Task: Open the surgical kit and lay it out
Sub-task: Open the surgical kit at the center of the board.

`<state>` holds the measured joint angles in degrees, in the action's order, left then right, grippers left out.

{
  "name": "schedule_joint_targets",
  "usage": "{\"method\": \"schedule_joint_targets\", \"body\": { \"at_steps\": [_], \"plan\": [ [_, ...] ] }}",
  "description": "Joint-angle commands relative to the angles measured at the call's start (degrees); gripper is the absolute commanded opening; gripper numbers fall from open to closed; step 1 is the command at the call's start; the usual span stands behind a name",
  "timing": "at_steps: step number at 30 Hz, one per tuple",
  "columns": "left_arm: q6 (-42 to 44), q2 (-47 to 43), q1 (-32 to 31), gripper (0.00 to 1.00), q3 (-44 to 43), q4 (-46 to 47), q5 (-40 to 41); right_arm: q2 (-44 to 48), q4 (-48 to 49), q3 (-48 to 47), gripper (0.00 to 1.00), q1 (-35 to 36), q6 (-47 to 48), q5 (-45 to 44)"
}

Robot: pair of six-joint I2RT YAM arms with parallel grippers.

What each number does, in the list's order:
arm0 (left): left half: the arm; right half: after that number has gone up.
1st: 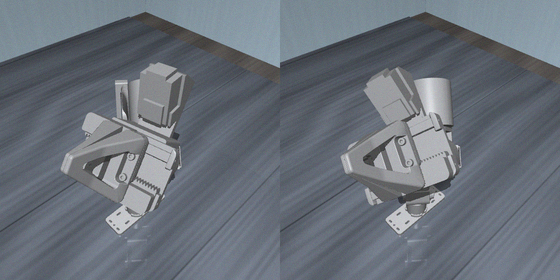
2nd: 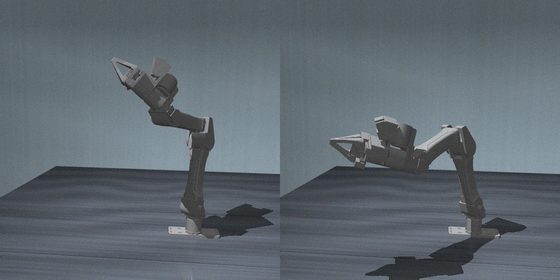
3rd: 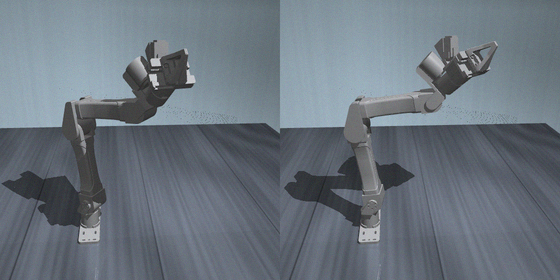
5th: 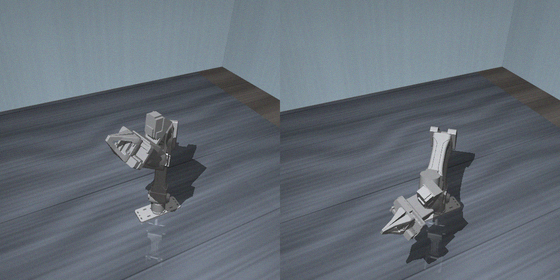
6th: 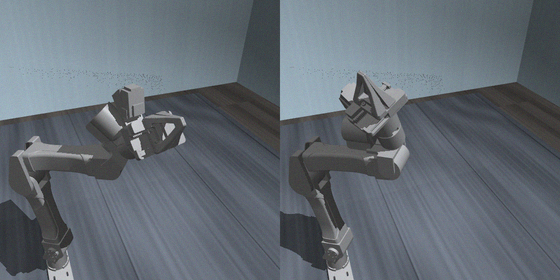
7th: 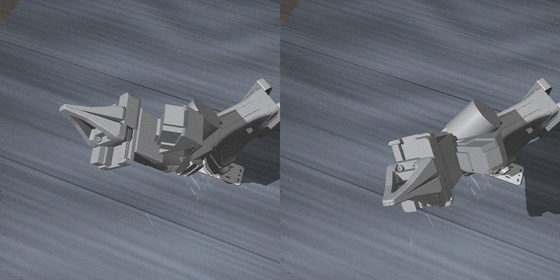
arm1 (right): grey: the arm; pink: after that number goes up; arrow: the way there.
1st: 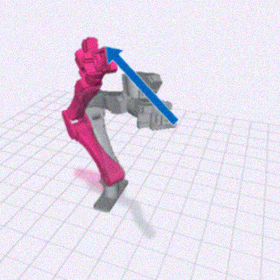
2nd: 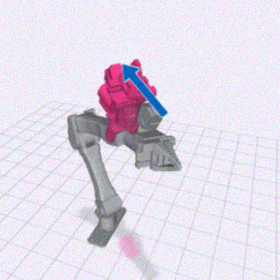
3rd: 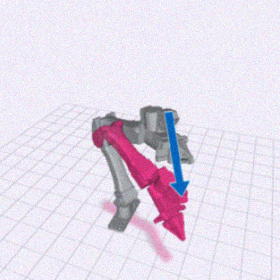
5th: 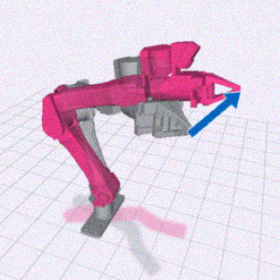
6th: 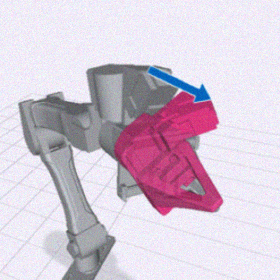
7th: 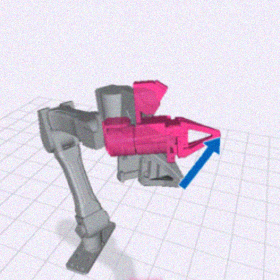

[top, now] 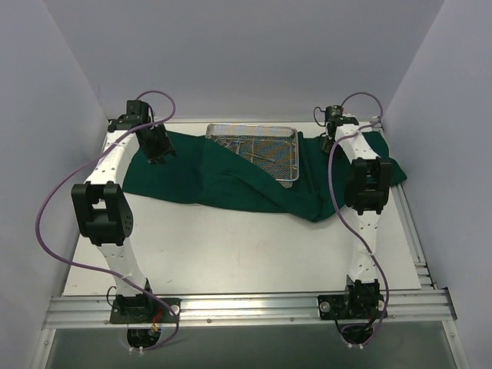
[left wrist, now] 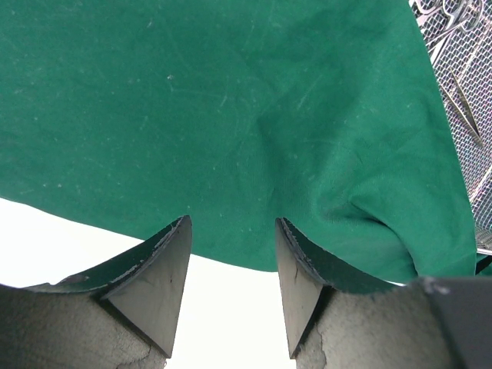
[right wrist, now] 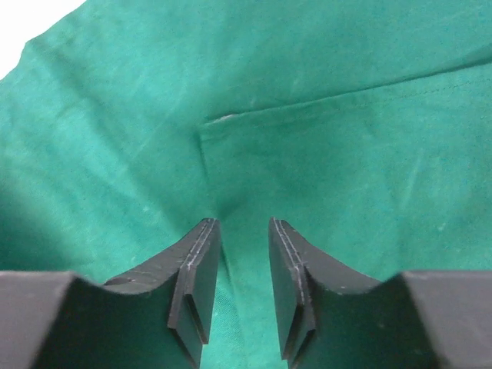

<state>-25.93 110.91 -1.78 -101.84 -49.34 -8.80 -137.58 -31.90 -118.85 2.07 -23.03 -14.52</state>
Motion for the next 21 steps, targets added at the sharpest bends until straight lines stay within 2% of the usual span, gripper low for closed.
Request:
{"method": "schedule_joint_targets", "body": {
  "at_steps": [1, 8, 15, 21],
  "plan": [
    [-0.3, -0.2, -0.3, 0.56, 0.2, 1.4, -0.4, 0.1, -0.1, 1.4, 0.32, -0.7, 0.4, -1.1],
    [-0.5, -0.1, -0.2, 0.56, 0.2, 1.6, -0.6, 0.6, 2.1, 3.4, 0.31, -0.8, 1.3, 0.7],
    [-0.4, -0.3, -0.3, 0.56, 0.5, 1.7, -0.5, 3.7, 3.5, 4.2, 0.37, -0.2, 1.1, 0.2],
    [-0.3, 0.4, -0.2, 0.56, 0.2, 1.6, -1.1, 1.7, 2.0, 3.2, 0.38, -0.3, 0.7, 0.8]
  ]
}}
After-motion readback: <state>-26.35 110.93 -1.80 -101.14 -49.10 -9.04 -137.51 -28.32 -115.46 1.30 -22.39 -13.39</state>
